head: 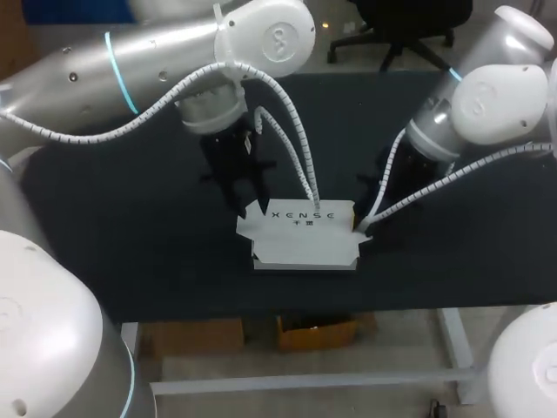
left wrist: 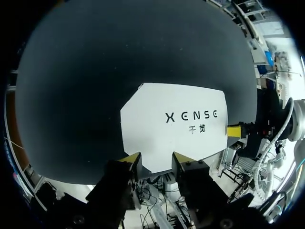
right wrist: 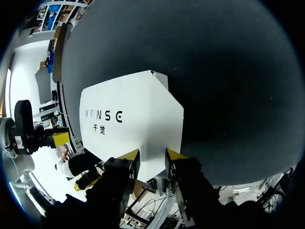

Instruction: Assemble the packaging by folding the flat box into shape, placing the metal phone stand inside, and closing the box properly

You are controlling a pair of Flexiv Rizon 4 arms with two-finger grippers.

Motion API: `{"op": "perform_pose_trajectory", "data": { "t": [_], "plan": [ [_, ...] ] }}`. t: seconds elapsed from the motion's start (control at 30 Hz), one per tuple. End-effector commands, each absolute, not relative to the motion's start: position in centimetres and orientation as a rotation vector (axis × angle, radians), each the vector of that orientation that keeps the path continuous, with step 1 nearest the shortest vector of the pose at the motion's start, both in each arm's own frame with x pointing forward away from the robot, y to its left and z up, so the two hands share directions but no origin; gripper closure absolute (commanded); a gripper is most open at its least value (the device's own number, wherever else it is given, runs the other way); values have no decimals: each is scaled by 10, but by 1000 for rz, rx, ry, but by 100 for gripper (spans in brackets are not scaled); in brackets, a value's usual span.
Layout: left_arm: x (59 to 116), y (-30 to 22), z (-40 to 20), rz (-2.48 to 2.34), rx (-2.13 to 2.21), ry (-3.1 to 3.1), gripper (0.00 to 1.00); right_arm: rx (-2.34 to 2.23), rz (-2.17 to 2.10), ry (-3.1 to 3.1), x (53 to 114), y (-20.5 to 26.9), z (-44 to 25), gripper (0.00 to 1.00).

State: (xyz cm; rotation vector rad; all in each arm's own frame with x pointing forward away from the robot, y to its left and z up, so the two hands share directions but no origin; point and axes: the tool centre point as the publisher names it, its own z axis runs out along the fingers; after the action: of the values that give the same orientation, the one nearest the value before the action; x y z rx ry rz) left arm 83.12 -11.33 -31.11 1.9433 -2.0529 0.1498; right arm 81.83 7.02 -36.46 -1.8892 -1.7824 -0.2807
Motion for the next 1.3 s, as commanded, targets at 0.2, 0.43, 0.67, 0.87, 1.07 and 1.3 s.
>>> {"op": "perform_pose_trajectory", "data": {
  "t": [0.2,0.43,0.67,0.87,1.07,1.3],
  "plan": [
    [828,-114,-328,254,1990,-2061,59,-1894,-288,-1780,817,70,-366,67],
    [830,-112,-335,266,2017,-2057,52,-1896,-292,-1781,816,70,-366,67],
    [836,-110,-345,254,2044,-2017,53,-1901,-305,-1776,815,71,-368,67],
    [836,-110,-349,250,2045,-2006,53,-1907,-313,-1771,815,71,-369,66],
    [836,-111,-353,246,2040,-2004,53,-1913,-319,-1766,814,71,-370,66],
    [835,-113,-355,253,2023,-2011,53,-1931,-348,-1762,813,70,-372,66]
  ]
}}
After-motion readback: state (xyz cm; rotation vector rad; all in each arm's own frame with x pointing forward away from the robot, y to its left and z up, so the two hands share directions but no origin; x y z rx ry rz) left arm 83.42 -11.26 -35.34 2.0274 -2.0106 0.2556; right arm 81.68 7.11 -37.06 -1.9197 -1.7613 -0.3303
